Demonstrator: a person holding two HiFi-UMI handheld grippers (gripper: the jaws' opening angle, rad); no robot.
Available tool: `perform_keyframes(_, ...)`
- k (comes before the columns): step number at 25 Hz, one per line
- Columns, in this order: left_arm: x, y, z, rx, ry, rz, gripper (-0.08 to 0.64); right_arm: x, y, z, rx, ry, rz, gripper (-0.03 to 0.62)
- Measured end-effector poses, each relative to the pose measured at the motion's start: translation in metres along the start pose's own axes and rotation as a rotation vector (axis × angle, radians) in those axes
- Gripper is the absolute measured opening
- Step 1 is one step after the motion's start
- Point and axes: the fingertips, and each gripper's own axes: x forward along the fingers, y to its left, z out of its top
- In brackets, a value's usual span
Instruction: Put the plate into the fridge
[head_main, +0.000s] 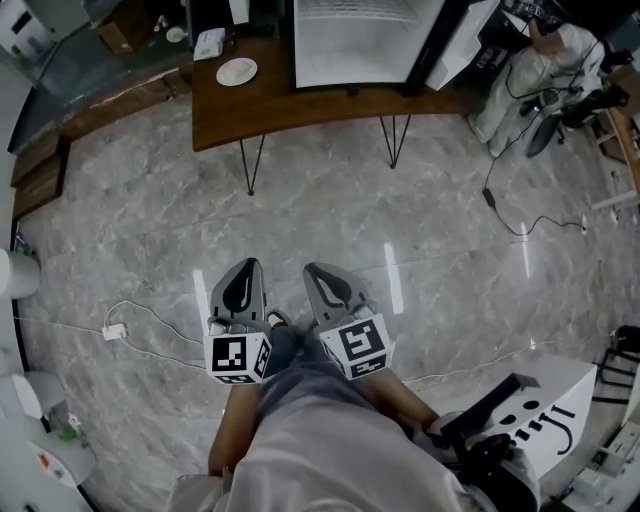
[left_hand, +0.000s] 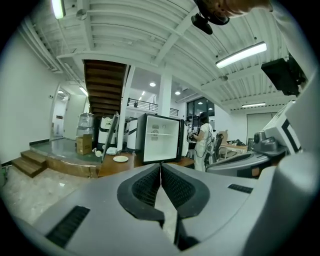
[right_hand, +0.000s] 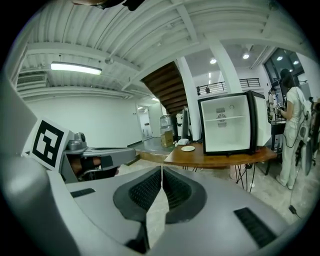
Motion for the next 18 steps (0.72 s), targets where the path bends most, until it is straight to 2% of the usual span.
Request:
perform_keyframes(5, 0.031, 0.022, -0.005, -0.005, 0.029, 0.043, 0.02, 0.032, -0.032, 0.0, 0.016, 0.034, 0.01, 0.018)
perform_keyframes(9, 0.061, 0.066, 0.007, -0.016, 0.019, 0.045, 0.02, 0.078, -0.036, 0.014, 0.01, 0.055, 0.002, 0.018)
perform_keyframes(13, 0.096, 0.128, 0.032, -0.027, -0.027, 0.02, 0.02, 0.14, -0.025, 0.047, -0.03, 0.045, -0.003, 0.018)
perform_keyframes(18, 0.128, 0.209, 0.077, -0.04, -0.074, -0.018, 0.02, 0.218, 0.0, 0.107, -0.08, 0.028, -0.009, 0.018)
